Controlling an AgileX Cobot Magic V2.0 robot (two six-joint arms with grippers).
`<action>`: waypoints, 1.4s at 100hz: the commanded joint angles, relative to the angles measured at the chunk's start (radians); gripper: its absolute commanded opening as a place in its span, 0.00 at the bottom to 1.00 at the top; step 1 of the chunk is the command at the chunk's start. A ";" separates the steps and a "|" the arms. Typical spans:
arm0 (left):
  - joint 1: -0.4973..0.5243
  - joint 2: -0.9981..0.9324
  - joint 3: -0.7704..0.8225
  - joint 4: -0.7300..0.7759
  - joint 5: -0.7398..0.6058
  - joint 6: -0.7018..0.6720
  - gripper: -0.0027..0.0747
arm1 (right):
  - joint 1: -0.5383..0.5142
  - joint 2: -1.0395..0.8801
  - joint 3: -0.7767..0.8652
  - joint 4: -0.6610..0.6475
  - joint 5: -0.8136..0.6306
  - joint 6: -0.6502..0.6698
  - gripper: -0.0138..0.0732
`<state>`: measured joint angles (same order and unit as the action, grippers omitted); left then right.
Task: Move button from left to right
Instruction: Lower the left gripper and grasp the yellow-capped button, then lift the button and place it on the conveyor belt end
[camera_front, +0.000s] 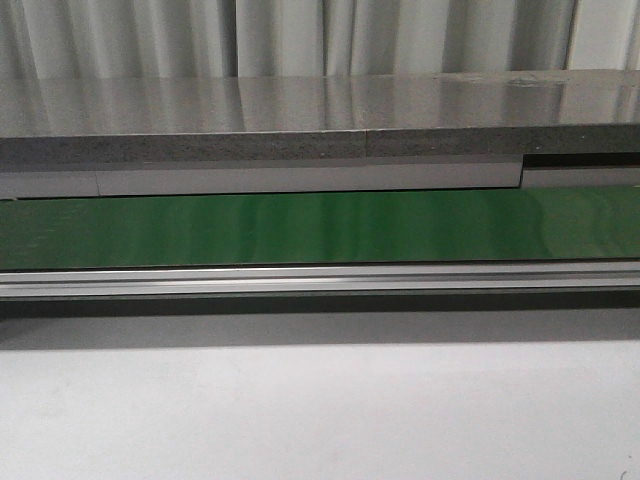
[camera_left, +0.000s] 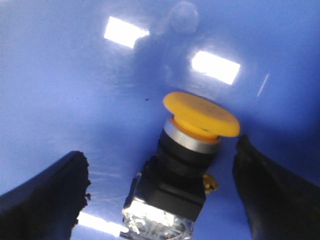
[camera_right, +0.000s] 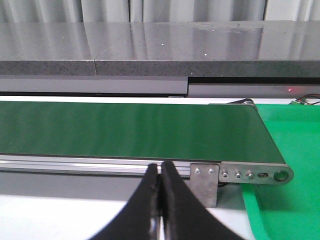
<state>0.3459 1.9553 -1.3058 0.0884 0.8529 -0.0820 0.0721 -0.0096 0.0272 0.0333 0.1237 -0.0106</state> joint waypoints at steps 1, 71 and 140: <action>0.002 -0.032 -0.027 -0.008 -0.017 -0.001 0.76 | -0.001 -0.020 -0.014 0.004 -0.086 -0.002 0.08; 0.002 0.015 -0.083 -0.030 0.066 -0.001 0.17 | -0.001 -0.020 -0.014 0.004 -0.086 -0.002 0.08; -0.047 -0.094 -0.261 -0.282 0.239 0.170 0.01 | -0.001 -0.020 -0.014 0.004 -0.086 -0.002 0.08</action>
<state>0.3237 1.9201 -1.5368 -0.1113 1.0883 0.0283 0.0721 -0.0096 0.0272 0.0333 0.1237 -0.0106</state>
